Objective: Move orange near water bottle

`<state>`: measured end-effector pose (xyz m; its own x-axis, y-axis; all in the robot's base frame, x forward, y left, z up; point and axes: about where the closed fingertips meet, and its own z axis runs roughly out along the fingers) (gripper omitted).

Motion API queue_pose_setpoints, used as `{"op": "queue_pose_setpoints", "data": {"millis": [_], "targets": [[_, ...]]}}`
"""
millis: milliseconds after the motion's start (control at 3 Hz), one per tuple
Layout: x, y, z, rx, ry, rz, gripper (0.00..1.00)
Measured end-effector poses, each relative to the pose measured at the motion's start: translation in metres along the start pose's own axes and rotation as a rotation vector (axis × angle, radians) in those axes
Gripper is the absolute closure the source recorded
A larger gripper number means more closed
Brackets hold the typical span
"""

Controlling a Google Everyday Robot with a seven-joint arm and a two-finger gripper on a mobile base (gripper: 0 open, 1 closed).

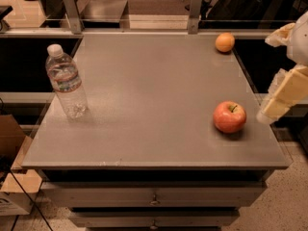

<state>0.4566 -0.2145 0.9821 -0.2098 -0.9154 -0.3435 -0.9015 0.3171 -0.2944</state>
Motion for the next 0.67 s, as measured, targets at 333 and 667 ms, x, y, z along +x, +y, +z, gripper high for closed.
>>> {"op": "queue_pose_setpoints", "data": {"millis": [333,667], "targets": [[-0.0274,-0.0242,0.0081,0.033,-0.155,0.005,0.0],[-0.0272,-0.024,0.008,0.033,-0.154,0.004,0.0]]}}
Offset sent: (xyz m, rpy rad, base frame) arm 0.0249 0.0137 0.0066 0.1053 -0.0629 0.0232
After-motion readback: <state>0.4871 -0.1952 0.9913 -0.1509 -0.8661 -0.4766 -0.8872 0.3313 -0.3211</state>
